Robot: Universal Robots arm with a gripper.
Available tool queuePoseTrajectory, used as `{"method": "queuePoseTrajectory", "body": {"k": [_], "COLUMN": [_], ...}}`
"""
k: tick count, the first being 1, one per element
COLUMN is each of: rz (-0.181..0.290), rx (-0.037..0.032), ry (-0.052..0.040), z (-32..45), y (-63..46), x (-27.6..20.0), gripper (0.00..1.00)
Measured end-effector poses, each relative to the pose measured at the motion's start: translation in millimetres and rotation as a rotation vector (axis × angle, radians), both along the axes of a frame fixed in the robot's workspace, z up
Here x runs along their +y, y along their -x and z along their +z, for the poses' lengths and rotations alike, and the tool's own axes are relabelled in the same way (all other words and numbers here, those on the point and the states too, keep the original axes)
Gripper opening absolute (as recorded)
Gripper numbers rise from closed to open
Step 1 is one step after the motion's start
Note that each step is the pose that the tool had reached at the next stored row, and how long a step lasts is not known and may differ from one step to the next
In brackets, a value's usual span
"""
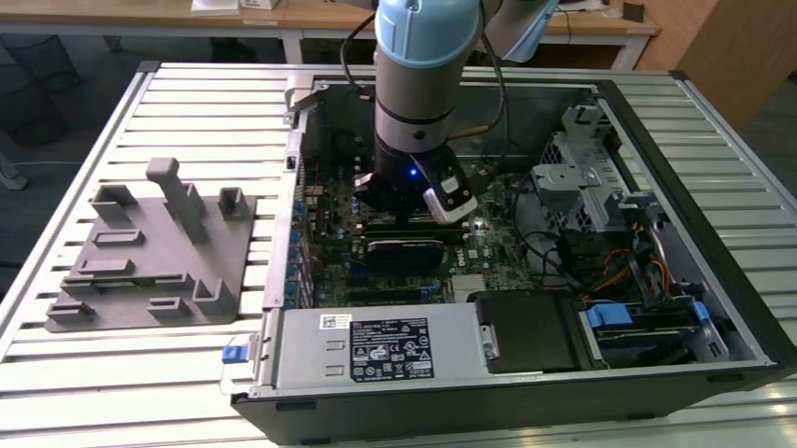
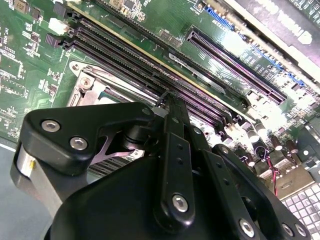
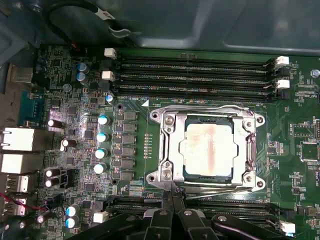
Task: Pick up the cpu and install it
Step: 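Install the second cpu locking lever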
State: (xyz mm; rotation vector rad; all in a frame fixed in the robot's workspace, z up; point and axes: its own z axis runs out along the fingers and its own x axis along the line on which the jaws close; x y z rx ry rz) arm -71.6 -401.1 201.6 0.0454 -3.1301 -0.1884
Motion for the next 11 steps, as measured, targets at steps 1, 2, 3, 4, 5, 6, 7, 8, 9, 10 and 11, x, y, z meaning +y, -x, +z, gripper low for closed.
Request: {"method": "queuePoseTrajectory", "body": {"k": [1, 2, 3, 4, 5, 6, 7, 8, 9, 10, 11], "rz": [0.0, 0.0, 0.0, 0.0, 0.0, 0.0, 0.0, 0.0, 0.0, 0.0, 0.0], "rx": [0.0, 0.0, 0.0002, 0.0016, 0.0036, 0.0052, 0.0064, 0.0068, 0.0069, 0.0068, 0.0068], "ry": [-0.0001, -0.0003, -0.0011, -0.0031, -0.0056, -0.0088, -0.0114, -0.0141, -0.0166, -0.0184, -0.0202], "z": [0.0, 0.0, 0.0, 0.0, 0.0, -0.1, 0.0, 0.0, 0.0, 0.0, 0.0], "y": [0.0, 0.0, 0.0, 0.0, 0.0, 0.0, 0.0, 0.0, 0.0, 0.0, 0.1], "x": [0.0, 0.0, -0.1, -0.1, -0.2, -0.4, -1.0, -1.8, -3.0, -4.2, -5.5], "gripper": [0.11, 0.11, 0.11, 0.11, 0.11, 0.11, 0.11, 0.11, 0.11, 0.11, 0.11]}}
